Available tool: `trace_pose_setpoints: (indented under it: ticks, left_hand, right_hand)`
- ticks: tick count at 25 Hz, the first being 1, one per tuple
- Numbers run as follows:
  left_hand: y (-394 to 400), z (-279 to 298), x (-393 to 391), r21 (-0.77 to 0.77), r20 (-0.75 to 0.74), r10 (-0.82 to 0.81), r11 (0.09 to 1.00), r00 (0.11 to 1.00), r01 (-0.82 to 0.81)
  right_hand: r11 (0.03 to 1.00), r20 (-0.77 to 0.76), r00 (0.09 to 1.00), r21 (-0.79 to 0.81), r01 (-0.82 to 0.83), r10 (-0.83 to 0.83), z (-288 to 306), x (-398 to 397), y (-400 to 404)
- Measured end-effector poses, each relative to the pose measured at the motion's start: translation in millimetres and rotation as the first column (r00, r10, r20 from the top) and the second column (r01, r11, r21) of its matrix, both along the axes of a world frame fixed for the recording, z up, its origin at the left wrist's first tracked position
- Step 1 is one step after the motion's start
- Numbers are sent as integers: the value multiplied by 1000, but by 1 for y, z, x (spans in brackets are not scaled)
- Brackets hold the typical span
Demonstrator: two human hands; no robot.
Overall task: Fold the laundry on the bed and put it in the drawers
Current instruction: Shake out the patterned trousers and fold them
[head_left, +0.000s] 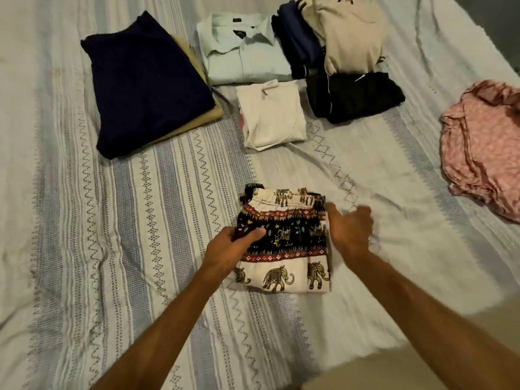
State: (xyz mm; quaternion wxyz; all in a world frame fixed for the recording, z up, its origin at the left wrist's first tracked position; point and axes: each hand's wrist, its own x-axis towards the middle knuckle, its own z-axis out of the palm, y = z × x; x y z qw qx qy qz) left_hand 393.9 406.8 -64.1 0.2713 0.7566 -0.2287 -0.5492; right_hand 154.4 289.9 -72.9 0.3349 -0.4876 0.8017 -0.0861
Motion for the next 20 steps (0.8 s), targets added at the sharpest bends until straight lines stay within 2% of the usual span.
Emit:
trace_pose_setpoints:
  ticks: [2,4,6,9,13,16,20]
  left_hand:
    - [-12,-5,-3,37,17,-32,999,999,31]
    - [-18,-9,-4,112,23,-134,985,991,131]
    - [-18,-8,-10,165,-9,-173,971,985,172]
    - [-11,-9,-12,134,-113,-73,987,991,88]
    - [-8,-5,-6,40,-257,6,999,966,4]
    - [-24,6,11,-43,-267,60,996,962,-74]
    - [-49,36,58,-171,-257,101,974,961,-148]
  right_hand:
    - [994,36,997,75,-74,71,-20,-26,31]
    - [981,90,980,62,-182,176,-14,-34,52]
    - [980,300,949,139,-144,97,-3,-30,66]
    - [948,465,882,308,-75,-81,-4,-16,59]
    - [958,577,813,182,-220,77,8,16,29]
    - [949,628,765,133,-285,141,19,46,4]
    - [950,594,760,-24,-312,265,40,96,-31]
